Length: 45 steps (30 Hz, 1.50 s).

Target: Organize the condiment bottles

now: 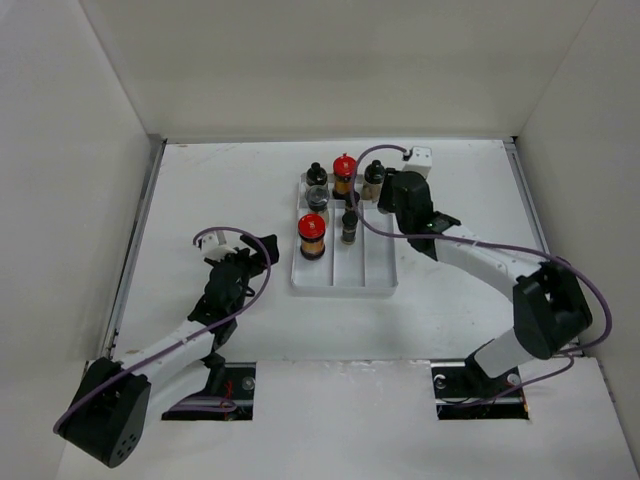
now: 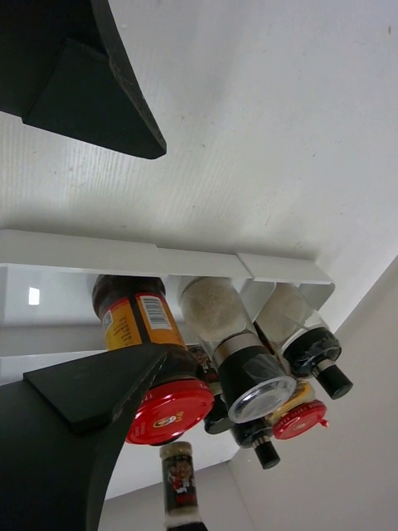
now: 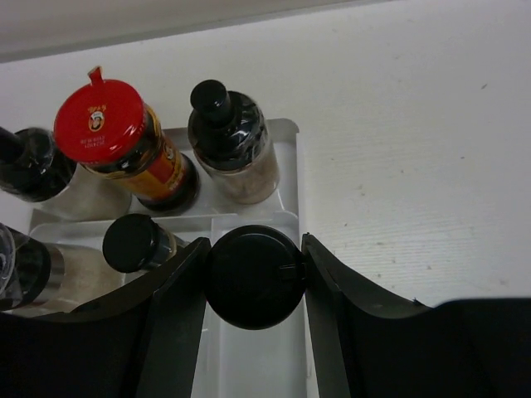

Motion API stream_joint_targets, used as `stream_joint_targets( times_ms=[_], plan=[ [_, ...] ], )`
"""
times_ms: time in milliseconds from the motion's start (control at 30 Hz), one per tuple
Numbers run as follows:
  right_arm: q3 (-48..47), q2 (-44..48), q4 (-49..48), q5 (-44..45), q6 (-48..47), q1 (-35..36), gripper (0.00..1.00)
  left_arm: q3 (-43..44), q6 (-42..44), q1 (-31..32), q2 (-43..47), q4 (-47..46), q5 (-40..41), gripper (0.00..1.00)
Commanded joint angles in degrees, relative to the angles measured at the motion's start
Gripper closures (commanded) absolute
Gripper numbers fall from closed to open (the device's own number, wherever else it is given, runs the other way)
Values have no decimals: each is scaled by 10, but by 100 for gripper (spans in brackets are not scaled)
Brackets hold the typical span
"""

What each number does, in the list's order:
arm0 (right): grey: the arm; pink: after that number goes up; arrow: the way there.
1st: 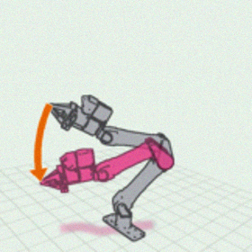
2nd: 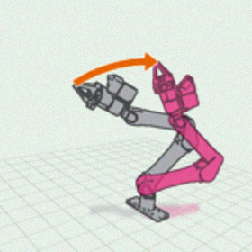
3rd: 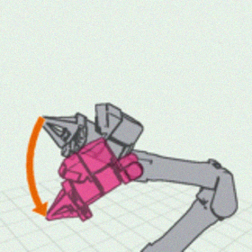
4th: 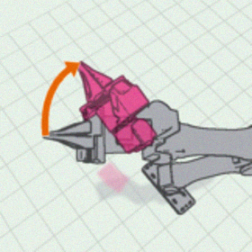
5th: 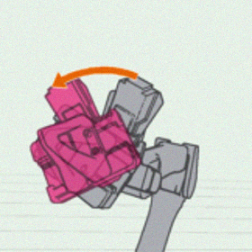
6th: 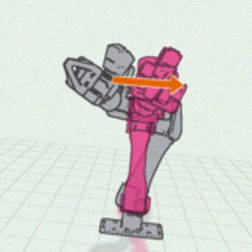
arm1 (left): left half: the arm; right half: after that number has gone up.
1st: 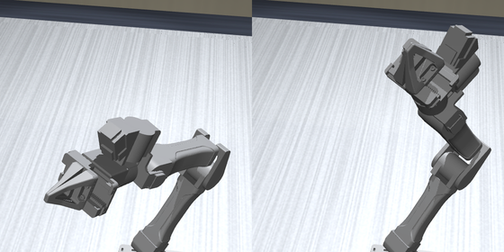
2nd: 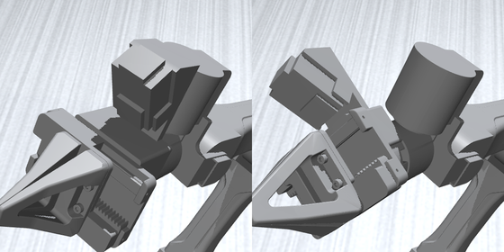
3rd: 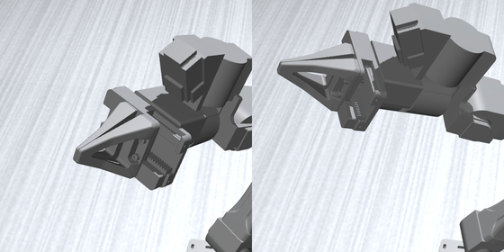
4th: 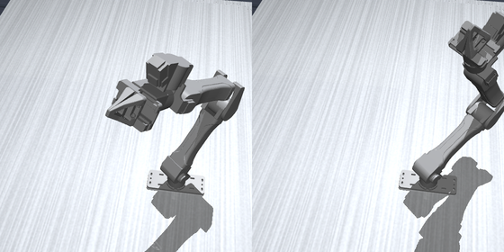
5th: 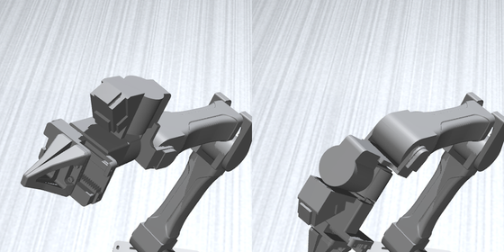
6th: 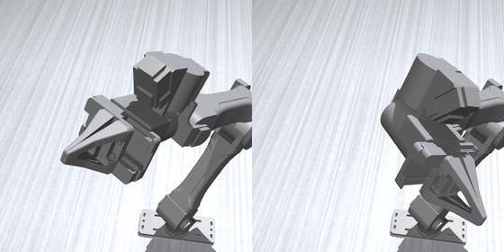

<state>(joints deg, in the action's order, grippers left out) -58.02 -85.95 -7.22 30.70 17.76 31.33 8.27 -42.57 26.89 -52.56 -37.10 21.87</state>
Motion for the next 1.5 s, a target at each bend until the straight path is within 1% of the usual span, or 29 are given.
stream_joint_targets(
  times_ms=[0,300,500,533,600,700,833,933,1033,1167,1233,1333,1400,1467],
  plan=[
    [-35,-42,-43,-19,-12,-1,57,-11,-5,-8,10,-17,4,0],
    [-63,-110,-56,-43,-10,-1,56,-7,-1,-14,13,-9,13,0],
    [-80,-144,-56,-34,-21,-1,55,-5,1,-19,14,2,14,0],
    [-80,-146,-56,-29,-21,-1,54,-5,1,-19,18,4,15,0],
    [-81,-149,-56,-27,-25,2,46,-6,-1,-21,18,5,19,0],
    [-79,-151,-55,-26,-27,3,40,-7,-7,-23,25,18,22,0],
    [-71,-140,-53,-27,-23,4,27,-5,-9,-19,25,17,26,0],
    [-63,-110,-50,-26,-24,10,19,-5,-13,-22,26,20,16,0],
    [-46,-60,-50,-32,-22,13,11,-4,-10,-18,27,21,26,0],
    [4,18,-55,-28,-14,13,3,-1,-9,-15,25,21,21,0],
    [49,59,-65,-25,7,-2,2,4,-5,-4,18,17,26,0],
    [134,107,-108,-29,56,-47,1,21,5,5,-9,26,27,0],
    [191,129,-140,-34,95,-81,3,37,8,11,-22,52,30,0],
    [234,144,-162,-45,132,-107,7,54,6,14,-36,76,43,0]
  ],
)
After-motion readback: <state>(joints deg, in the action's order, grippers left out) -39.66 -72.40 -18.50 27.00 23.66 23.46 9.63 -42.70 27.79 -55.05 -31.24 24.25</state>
